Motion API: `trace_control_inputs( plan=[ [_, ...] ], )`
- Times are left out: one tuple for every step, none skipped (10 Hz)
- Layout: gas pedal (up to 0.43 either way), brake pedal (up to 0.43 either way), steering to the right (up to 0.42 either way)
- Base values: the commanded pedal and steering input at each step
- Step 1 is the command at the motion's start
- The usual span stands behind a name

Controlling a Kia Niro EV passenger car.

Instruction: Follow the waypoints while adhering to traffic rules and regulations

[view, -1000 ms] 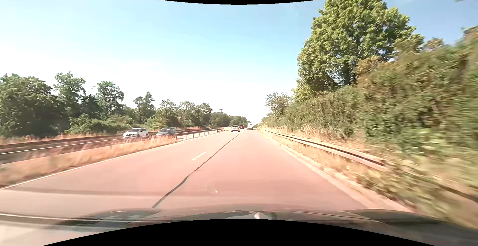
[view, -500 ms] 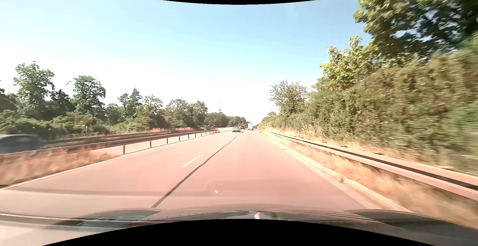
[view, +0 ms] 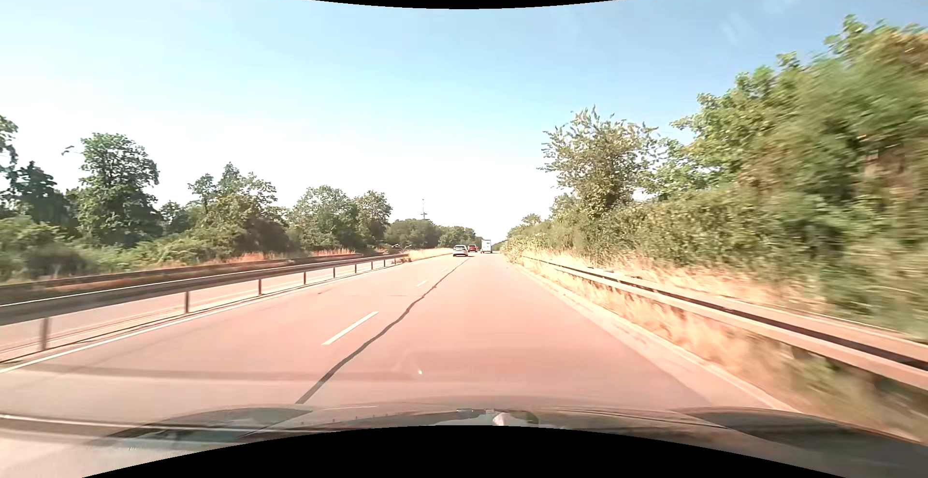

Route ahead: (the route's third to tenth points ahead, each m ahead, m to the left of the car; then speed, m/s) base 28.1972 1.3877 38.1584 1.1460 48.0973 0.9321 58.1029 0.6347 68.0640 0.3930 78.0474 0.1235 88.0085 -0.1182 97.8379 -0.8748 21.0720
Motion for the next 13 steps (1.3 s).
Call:
trace_control_inputs(
  plan=[
    [0.169,0.000,0.003],
    [0.169,0.000,0.003],
    [0.169,0.000,0.003],
    [0.169,0.000,0.003],
    [0.169,0.000,0.003],
    [0.169,0.000,0.003],
    [0.169,0.000,0.003],
    [0.169,0.000,0.003],
    [0.169,0.000,0.003],
    [0.169,0.000,0.003],
    [0.169,0.000,0.003],
    [0.169,0.000,0.003],
    [0.169,0.000,0.003]
  ],
)
